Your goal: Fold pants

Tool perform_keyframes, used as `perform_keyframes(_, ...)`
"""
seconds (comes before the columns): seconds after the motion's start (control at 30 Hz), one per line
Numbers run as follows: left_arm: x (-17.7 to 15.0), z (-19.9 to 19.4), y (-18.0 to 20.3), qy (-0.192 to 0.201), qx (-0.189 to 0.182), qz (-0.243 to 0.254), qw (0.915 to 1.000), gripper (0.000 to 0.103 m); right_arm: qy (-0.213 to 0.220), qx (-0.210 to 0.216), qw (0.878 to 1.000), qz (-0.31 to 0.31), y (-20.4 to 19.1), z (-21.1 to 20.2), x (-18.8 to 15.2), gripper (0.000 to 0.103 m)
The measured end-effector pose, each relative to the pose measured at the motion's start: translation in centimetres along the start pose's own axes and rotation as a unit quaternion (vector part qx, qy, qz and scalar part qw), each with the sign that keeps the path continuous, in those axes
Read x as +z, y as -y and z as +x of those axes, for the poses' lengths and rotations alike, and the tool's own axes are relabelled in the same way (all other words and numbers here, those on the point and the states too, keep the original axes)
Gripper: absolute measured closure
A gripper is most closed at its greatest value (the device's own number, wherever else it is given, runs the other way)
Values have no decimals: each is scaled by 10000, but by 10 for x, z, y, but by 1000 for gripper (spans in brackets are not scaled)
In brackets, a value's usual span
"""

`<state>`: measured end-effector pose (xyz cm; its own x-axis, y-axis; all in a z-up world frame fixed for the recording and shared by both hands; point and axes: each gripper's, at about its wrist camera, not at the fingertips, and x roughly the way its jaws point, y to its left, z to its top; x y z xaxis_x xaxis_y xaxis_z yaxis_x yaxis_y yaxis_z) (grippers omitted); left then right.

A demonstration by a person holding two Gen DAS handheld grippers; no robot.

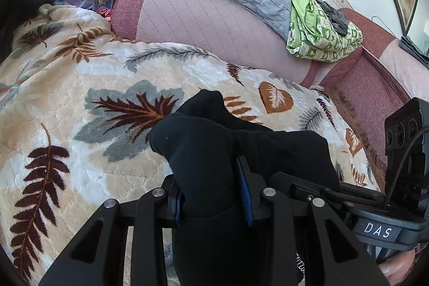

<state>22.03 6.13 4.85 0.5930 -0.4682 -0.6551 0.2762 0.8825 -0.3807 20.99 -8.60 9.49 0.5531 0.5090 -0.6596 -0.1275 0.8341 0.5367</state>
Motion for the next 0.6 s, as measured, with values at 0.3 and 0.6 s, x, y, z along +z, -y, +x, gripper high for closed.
perform_keyframes(0.3,1,8,-7,-97,4,-121,9999,71,-6,-28,10000,91,2,11,3,66)
perform_keyframes(0.6,1,15,-11,-174,19,-195,9997,71,-44,-64,9999,119,6,18,4,66)
